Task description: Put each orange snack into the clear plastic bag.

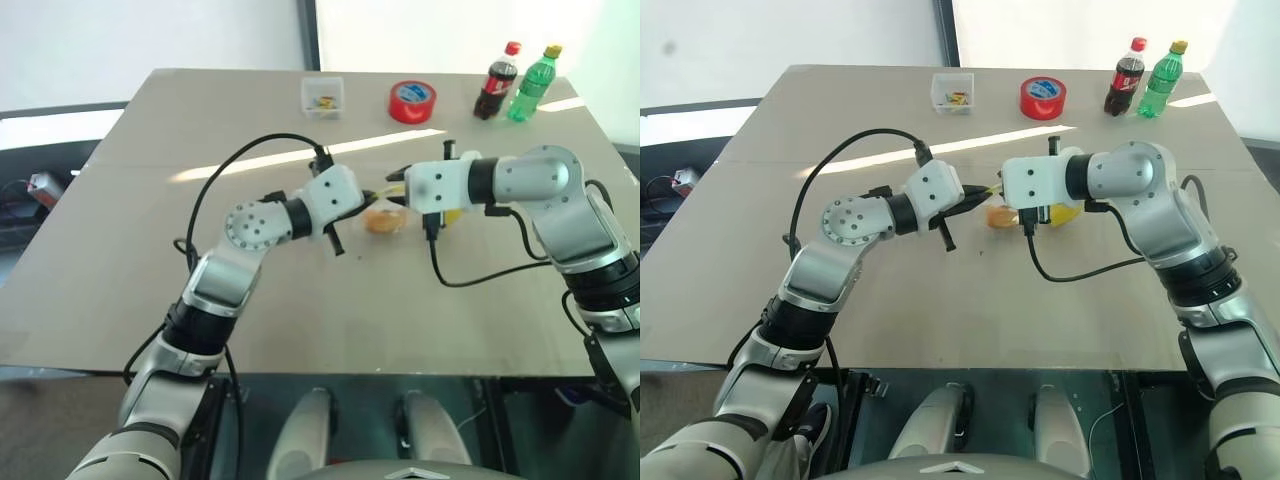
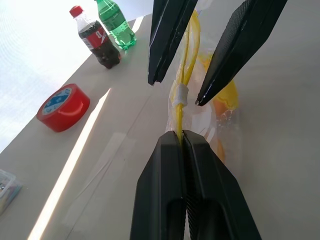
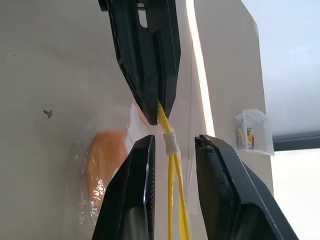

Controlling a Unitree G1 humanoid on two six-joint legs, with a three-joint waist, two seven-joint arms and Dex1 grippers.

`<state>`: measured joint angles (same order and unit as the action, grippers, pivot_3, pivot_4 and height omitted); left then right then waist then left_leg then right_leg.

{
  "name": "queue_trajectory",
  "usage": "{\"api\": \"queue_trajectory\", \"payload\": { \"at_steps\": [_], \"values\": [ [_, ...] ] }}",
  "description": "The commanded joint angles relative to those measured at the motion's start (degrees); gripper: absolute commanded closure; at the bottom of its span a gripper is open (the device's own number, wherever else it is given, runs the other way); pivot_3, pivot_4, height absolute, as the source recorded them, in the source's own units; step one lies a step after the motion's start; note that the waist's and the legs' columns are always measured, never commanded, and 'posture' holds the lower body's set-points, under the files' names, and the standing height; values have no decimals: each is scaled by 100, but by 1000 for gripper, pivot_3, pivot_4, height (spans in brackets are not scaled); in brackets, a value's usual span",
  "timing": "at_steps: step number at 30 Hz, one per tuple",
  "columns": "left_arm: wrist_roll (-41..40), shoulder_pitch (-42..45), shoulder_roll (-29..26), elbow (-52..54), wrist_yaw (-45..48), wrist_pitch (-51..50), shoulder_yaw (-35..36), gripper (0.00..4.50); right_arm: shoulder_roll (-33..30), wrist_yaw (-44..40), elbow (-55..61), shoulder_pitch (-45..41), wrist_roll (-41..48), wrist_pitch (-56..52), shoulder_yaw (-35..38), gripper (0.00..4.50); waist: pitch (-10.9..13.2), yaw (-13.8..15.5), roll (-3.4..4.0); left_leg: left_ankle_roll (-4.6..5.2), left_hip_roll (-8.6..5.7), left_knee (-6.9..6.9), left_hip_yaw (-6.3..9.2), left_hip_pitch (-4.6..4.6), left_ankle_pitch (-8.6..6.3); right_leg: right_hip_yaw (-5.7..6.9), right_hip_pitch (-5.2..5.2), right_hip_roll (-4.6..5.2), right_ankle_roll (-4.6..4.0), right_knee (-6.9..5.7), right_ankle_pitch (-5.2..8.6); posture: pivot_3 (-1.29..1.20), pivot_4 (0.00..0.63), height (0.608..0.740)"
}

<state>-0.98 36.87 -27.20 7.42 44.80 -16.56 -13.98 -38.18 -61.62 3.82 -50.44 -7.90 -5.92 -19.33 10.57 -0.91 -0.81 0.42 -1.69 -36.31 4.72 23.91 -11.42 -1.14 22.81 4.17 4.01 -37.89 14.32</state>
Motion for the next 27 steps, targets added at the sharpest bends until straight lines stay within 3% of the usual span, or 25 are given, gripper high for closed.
{"api": "queue_trajectory", "payload": {
  "at_steps": [1,27],
  "values": [
    [20,16,-16,256,-56,28,82,4500,-96,-29,91,-63,-26,101,138,3210,0,1,0,0,0,0,0,0,0,0,0,0,0,0,0,0,150,740],
    [31,-42,114,268,-144,-9,40,4500,47,-52,-85,-115,-101,292,87,3210,0,1,0,0,0,0,0,0,0,0,0,0,0,-1,0,0,150,740]
  ]
}}
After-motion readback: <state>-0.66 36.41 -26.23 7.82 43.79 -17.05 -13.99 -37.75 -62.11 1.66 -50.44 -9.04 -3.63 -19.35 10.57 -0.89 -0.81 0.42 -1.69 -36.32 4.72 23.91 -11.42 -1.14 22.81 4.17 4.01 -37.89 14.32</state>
